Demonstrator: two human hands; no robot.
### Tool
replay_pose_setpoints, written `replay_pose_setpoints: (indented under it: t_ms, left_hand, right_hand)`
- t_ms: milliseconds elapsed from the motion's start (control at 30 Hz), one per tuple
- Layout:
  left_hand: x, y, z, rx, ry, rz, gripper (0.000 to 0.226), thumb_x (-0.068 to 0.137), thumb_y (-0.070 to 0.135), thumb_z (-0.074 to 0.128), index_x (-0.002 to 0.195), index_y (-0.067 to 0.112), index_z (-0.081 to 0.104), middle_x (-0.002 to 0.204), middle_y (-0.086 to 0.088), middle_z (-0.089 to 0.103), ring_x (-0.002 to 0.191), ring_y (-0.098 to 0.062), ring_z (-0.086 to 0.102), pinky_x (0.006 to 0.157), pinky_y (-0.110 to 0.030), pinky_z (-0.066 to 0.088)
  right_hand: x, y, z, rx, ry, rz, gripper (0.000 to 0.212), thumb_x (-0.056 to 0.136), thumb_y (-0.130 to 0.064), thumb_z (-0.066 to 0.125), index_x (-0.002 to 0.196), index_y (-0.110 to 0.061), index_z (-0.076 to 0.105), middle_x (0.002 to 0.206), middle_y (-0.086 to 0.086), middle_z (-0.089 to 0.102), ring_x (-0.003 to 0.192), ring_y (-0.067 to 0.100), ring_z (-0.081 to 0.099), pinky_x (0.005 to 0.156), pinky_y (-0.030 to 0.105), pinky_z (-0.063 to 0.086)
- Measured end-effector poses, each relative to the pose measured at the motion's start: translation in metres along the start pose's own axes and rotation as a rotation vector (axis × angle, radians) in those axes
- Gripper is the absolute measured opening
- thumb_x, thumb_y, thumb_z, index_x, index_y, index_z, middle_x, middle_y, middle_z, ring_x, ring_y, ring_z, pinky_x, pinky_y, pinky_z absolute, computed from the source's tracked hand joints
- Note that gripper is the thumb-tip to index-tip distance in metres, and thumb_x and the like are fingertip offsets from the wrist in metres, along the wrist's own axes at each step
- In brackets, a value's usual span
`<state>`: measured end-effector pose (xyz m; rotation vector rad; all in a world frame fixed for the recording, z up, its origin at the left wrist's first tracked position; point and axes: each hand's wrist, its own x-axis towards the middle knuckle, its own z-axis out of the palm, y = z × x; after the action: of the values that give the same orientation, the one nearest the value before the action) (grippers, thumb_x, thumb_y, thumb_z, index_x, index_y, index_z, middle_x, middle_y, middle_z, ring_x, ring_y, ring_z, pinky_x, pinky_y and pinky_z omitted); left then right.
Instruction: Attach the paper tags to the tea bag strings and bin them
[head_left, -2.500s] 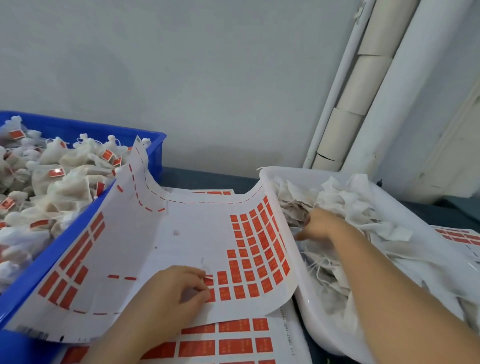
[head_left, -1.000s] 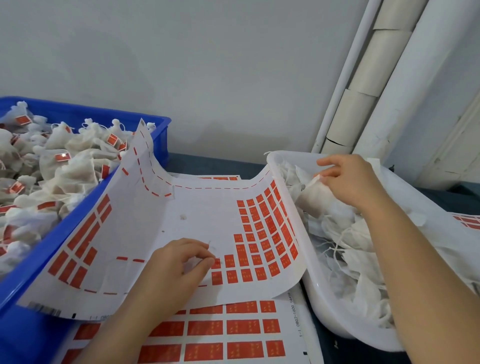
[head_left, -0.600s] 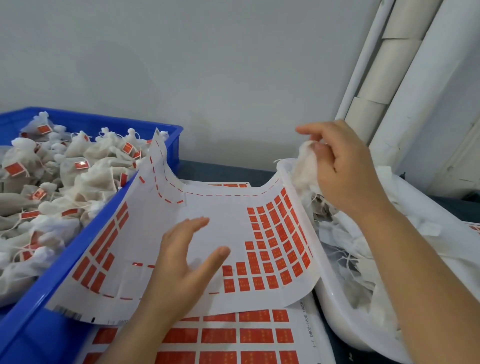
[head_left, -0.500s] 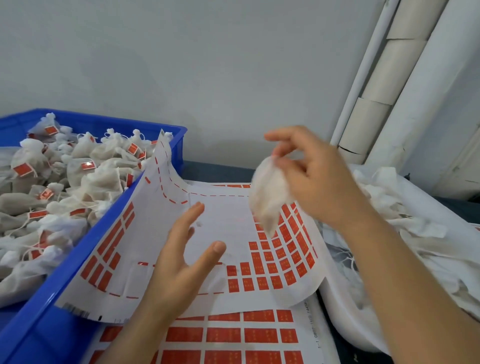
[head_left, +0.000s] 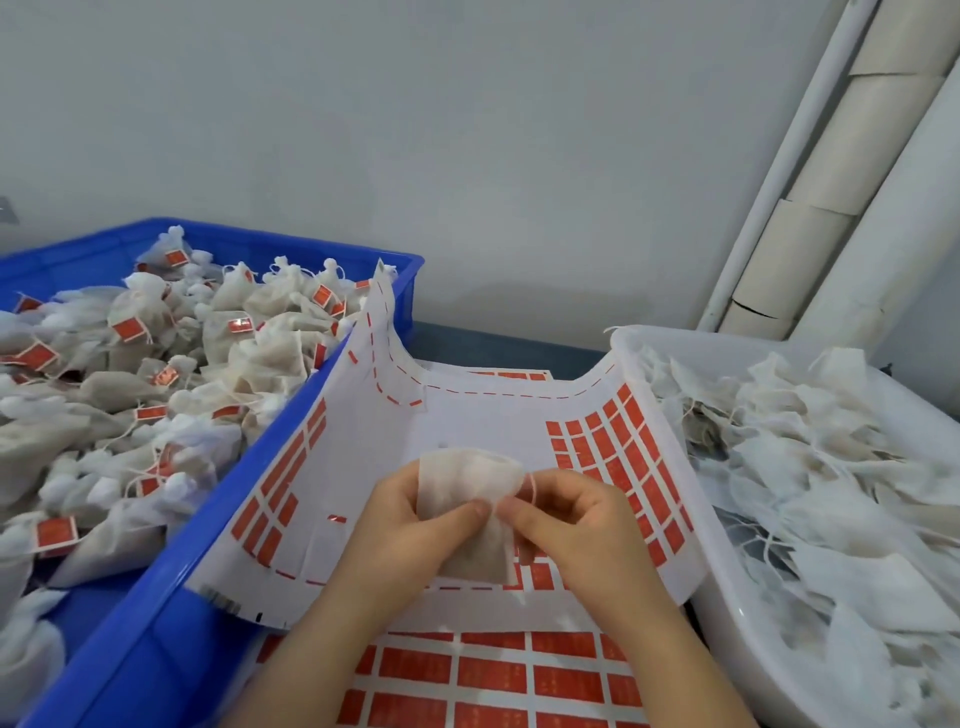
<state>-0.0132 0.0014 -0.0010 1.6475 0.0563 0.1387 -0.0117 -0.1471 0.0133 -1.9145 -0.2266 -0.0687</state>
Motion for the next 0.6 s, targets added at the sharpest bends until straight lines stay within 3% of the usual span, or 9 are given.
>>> replay_pose_setpoints:
  t_ms: [167, 233, 333, 400, 467, 533, 600]
  left_hand:
    - [0.003, -0.008, 0.002, 0.152, 0.025, 0.014, 0.028, 0.081, 0.019, 0.069, 0.080, 0.037, 0.047, 0.078, 0.017, 0.055, 0.069, -0.006, 0.057, 0.043, -0.010, 0.042]
    - [0.004, -0.008, 0.002, 0.075, -0.092, 0.047, 0.026, 0.082, 0.007, 0.066, 0.082, 0.031, 0.055, 0.069, 0.014, 0.064, 0.067, -0.007, 0.062, 0.050, -0.010, 0.047]
    - [0.002, -0.006, -0.001, 0.031, -0.205, 0.089, 0.030, 0.083, -0.004, 0.060, 0.088, 0.024, 0.066, 0.079, 0.010, 0.071, 0.078, -0.012, 0.067, 0.064, -0.015, 0.053]
    - [0.001, -0.006, 0.000, 0.053, -0.192, 0.108, 0.028, 0.084, 0.005, 0.063, 0.090, 0.032, 0.068, 0.091, 0.012, 0.070, 0.090, -0.010, 0.063, 0.064, -0.017, 0.055]
    - [-0.002, -0.001, 0.001, 0.130, -0.133, 0.134, 0.009, 0.077, 0.035, 0.069, 0.083, 0.041, 0.065, 0.089, 0.028, 0.063, 0.088, 0.009, 0.056, 0.053, -0.008, 0.048]
    - [-0.002, 0.002, 0.003, 0.156, -0.094, 0.183, 0.026, 0.059, 0.056, 0.063, 0.080, 0.039, 0.065, 0.087, 0.032, 0.061, 0.087, 0.015, 0.053, 0.054, -0.007, 0.044]
    - [-0.002, 0.002, 0.005, 0.162, -0.046, 0.210, 0.027, 0.056, 0.056, 0.062, 0.074, 0.038, 0.067, 0.082, 0.031, 0.065, 0.087, 0.014, 0.054, 0.063, -0.012, 0.040]
  right_hand:
    - [-0.002, 0.009, -0.001, 0.084, 0.115, 0.007, 0.008, 0.084, -0.027, 0.063, 0.081, -0.033, 0.068, 0.069, -0.014, 0.069, 0.063, 0.006, 0.065, 0.057, 0.011, 0.049]
    - [-0.005, 0.011, -0.001, 0.119, 0.089, 0.017, 0.009, 0.085, -0.029, 0.061, 0.082, -0.031, 0.069, 0.070, -0.011, 0.069, 0.063, 0.008, 0.065, 0.059, 0.015, 0.052]
    - [-0.009, 0.012, 0.005, 0.165, 0.046, 0.047, 0.014, 0.086, -0.033, 0.057, 0.086, -0.027, 0.069, 0.068, -0.009, 0.069, 0.063, 0.011, 0.065, 0.061, 0.019, 0.054]
    - [-0.009, 0.011, 0.009, 0.192, 0.070, 0.064, 0.016, 0.086, -0.033, 0.056, 0.087, -0.025, 0.069, 0.067, -0.010, 0.068, 0.062, 0.010, 0.064, 0.059, 0.019, 0.053]
    - [-0.010, 0.010, 0.012, 0.198, 0.134, 0.058, 0.014, 0.088, -0.028, 0.057, 0.085, -0.023, 0.070, 0.065, -0.011, 0.067, 0.060, 0.009, 0.064, 0.057, 0.017, 0.052]
    - [-0.010, 0.010, 0.012, 0.186, 0.183, 0.040, 0.013, 0.088, -0.025, 0.058, 0.082, -0.024, 0.070, 0.064, -0.012, 0.067, 0.060, 0.008, 0.063, 0.056, 0.015, 0.050]
    - [-0.011, 0.009, 0.013, 0.176, 0.196, 0.021, 0.013, 0.087, -0.024, 0.059, 0.081, -0.025, 0.070, 0.064, -0.014, 0.067, 0.061, 0.006, 0.063, 0.054, 0.014, 0.050]
